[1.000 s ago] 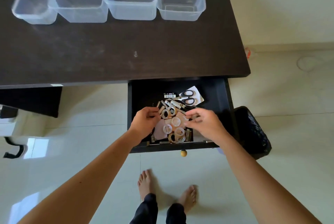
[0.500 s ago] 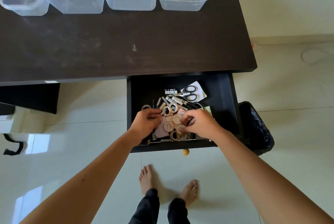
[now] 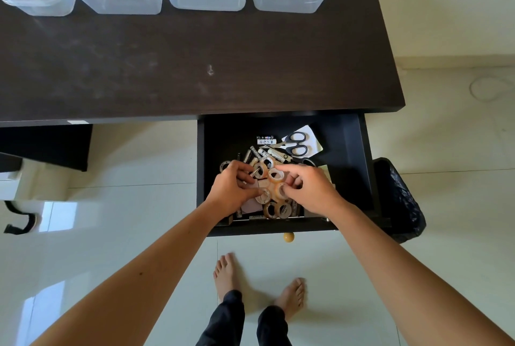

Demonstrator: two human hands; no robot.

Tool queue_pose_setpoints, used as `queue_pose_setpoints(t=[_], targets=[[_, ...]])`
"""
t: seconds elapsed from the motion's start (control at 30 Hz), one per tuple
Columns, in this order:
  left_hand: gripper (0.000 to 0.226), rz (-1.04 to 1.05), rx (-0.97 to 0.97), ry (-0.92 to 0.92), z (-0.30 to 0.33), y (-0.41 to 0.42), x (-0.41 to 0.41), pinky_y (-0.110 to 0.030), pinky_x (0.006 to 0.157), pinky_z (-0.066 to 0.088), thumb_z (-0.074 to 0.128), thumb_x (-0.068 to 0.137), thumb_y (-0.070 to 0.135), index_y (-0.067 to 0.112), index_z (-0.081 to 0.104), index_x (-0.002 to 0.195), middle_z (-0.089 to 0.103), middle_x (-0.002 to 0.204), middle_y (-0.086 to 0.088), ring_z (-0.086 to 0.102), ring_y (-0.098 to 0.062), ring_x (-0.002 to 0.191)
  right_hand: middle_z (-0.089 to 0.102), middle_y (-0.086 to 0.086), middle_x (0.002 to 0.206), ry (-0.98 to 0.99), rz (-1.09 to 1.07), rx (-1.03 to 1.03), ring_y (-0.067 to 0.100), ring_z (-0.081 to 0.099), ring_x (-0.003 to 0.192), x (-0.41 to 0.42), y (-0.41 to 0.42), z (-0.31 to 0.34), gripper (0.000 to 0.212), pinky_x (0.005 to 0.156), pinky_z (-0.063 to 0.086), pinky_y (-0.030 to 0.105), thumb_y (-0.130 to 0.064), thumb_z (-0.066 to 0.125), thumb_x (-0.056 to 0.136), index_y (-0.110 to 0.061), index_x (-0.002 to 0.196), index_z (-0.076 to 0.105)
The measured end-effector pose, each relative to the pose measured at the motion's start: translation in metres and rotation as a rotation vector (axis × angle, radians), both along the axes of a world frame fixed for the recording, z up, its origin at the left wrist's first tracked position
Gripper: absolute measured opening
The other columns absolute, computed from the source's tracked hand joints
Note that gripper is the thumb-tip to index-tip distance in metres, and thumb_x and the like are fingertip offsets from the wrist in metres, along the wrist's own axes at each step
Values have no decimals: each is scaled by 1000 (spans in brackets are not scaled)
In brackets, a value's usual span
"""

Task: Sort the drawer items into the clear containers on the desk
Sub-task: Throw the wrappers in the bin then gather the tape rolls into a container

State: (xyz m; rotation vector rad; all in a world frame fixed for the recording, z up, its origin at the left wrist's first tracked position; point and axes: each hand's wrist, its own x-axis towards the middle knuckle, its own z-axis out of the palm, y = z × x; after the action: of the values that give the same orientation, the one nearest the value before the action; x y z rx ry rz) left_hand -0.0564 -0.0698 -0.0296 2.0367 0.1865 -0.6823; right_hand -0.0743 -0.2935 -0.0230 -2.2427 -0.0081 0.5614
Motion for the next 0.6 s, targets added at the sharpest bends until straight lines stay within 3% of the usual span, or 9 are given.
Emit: queue_pose_setpoints(t=[0.1,0.17,0.27,0.37,0.6], targets=[[55,45,-24,1,-3,1,3,-26,66,62,82,87,15,24,56,135,72,94,4,70,-14,72,62,-6,89,-72,-33,-17,9,60,71,1,2,0,45,66,52,15,-11,76,93,-29,134,73],[55,51,-29,-4,-5,0,5,-30,67,64,75,92,11,23,56,142,72,92,1,73,-20,72,61,-3,92,-87,-66,0,13,63,75,2,0,0,38,68,56,20,-12,75,93,-29,126,77],[51,34,-14,-33,-6,-1,8,-33,67,65,69,97,10,26,57,143,72,91,-1,75,-22,75,64,-2,100,-85,-97,10,15,68,83,1,-1,1,26,73,61,28,-14,76,92,-25,114,82],[48,6,4,-60,-7,-3,9,-34,64,65,67,98,10,27,59,142,71,87,-1,74,-20,73,66,-5,102,-125,-142,19,13,69,78,3,2,0,19,68,59,23,-15,79,90,-24,106,82],[34,60,5,-31,-9,-6,14,-32,56,64,73,94,12,23,68,126,70,83,-5,73,-21,67,68,-13,90,-71,-160,-49,0,64,75,9,11,-8,28,65,46,8,-19,83,87,-20,115,80]])
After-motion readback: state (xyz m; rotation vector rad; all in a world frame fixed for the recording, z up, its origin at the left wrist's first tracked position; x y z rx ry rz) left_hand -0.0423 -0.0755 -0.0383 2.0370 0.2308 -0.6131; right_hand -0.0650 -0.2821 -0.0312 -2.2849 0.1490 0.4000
